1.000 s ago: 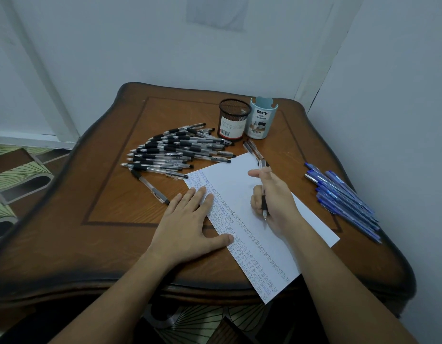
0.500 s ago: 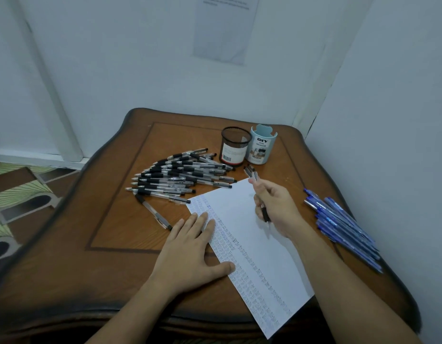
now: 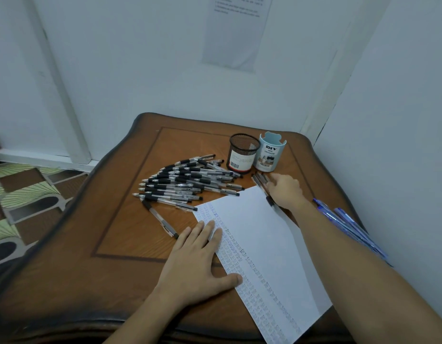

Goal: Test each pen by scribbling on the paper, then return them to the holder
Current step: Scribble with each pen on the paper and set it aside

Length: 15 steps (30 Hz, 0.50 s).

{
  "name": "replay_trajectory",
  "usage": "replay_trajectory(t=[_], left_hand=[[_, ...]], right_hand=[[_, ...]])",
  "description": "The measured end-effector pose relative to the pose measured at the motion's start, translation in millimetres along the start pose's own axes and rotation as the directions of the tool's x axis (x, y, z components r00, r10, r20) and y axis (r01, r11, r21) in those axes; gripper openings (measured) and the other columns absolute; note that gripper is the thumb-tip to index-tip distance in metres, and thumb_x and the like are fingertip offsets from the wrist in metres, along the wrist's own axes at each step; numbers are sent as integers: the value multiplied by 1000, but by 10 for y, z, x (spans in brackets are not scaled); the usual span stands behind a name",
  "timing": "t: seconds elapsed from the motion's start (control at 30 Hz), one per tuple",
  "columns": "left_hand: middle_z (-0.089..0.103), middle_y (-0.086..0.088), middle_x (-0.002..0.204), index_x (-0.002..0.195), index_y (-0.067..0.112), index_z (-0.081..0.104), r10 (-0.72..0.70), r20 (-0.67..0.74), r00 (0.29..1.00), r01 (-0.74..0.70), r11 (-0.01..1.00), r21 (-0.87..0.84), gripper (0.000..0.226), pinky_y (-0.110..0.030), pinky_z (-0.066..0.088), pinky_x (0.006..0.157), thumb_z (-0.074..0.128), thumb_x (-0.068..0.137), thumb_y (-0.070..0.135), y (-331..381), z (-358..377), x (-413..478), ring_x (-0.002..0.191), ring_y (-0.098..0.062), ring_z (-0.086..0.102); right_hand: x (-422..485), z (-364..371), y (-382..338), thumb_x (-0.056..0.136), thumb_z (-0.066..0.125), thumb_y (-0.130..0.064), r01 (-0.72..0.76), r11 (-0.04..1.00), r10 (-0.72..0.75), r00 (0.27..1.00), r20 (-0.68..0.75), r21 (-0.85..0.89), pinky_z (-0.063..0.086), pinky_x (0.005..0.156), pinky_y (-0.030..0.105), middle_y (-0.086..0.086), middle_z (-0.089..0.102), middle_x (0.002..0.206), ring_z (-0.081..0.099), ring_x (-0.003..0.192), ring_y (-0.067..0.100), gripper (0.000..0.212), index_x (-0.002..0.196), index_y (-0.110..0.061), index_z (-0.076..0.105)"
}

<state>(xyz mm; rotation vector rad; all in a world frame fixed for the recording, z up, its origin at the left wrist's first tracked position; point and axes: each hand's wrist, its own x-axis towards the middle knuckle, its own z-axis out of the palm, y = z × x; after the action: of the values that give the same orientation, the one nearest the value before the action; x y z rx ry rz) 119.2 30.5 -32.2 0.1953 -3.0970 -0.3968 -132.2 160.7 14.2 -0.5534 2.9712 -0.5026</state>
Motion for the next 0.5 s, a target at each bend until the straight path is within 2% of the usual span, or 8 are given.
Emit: replay_trajectory(t=[0.07, 0.17, 0.27, 0.4, 0.47, 0.5], left_hand=[[-21, 10, 160, 157, 31, -4, -3, -1, 1000, 3, 1000, 1, 104, -33, -18, 117, 25, 77, 91, 5, 5, -2, 147, -9, -21], [-19, 8, 162, 157, 31, -3, -6, -9, 1000, 6, 1000, 3, 103, -34, -16, 119, 25, 77, 90, -2, 17, -1, 147, -9, -21], [-19, 8, 162, 157, 31, -3, -6, -3, 1000, 6, 1000, 4, 104, -34, -16, 119, 25, 77, 90, -1, 11, -4, 147, -9, -21], [-20, 9, 160, 157, 30, -3, -5, 8, 1000, 5, 1000, 0, 105, -33, -18, 118, 24, 75, 90, 0, 1, -6, 147, -9, -20], [-21, 9, 160, 157, 30, -3, -4, 11, 1000, 4, 1000, 5, 106, -33, -18, 117, 21, 74, 91, -10, 13, 4, 147, -8, -21], [-21, 9, 160, 157, 30, -3, -5, 12, 1000, 5, 1000, 8, 107, -33, -19, 116, 19, 73, 92, -16, 19, 11, 147, -8, -21]], right_hand=[[-44, 26, -87, 104, 43, -28, 91, 994, -96, 993, -73, -68, 34, 100, 43, 10, 54, 131, 42, 124, 33, 35, 136, -27, 57], [-132, 99, -282, 103, 47, -30, 258, 960, -258, 966, 12, -114, 25, 101, 40, 4, 50, 135, 35, 129, 25, 38, 140, -31, 55], [-157, 217, -383, 102, 45, -29, 260, 955, -256, 965, 51, -141, 22, 95, 39, 3, 48, 129, 33, 124, 24, 36, 136, -33, 57], [-149, 261, -404, 100, 48, -26, 250, 963, -255, 966, -39, -103, 19, 86, 36, -3, 45, 109, 37, 119, 21, 18, 104, -31, 66], [-134, 239, -387, 99, 50, -25, 238, 971, -238, 969, -70, -8, 22, 87, 36, -6, 47, 107, 38, 114, 17, 13, 97, -30, 61], [-138, 211, -377, 99, 51, -24, 225, 970, -216, 971, -98, 92, 26, 88, 36, -7, 50, 105, 40, 111, 17, 11, 96, -29, 60]])
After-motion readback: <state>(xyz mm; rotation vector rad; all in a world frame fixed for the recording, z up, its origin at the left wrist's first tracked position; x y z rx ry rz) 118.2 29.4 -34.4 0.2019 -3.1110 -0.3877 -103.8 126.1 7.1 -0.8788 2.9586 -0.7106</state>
